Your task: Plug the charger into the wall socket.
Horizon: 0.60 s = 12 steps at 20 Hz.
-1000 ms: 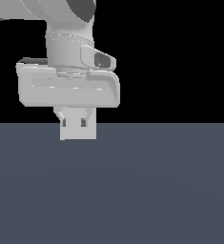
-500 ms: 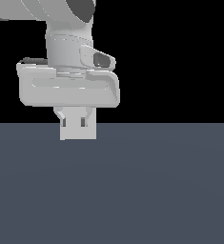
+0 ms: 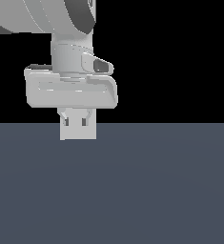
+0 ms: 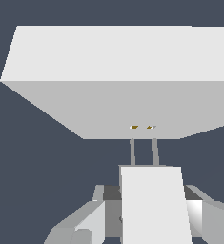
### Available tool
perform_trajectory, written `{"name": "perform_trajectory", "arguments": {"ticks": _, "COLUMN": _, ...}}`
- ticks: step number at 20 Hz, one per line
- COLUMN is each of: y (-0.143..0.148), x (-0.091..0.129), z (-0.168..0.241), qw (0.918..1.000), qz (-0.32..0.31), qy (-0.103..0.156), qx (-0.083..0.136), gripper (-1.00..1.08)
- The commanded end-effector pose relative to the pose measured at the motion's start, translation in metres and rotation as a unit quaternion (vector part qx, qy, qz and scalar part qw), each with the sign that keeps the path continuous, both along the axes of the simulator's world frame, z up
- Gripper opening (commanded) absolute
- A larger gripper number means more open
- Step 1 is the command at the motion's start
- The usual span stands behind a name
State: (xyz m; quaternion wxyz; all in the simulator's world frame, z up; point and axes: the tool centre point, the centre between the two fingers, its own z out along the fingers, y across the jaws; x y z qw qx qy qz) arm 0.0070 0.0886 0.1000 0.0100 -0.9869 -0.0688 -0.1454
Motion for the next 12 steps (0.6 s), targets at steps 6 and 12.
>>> {"name": "perform_trajectory", "arguments": {"ticks": 6, "y": 0.003, "x": 0.022, "z": 0.000, "qw": 1.0000, "qz": 0.000, "qy": 0.000, "qx": 0.000, "gripper": -1.00}}
{"name": "perform_trajectory", "arguments": {"ticks": 12, "y": 0.003, "x": 0.024, "z": 0.000, "qw": 1.0000, "qz": 0.000, "qy": 0.000, "qx": 0.000, "gripper": -1.00}}
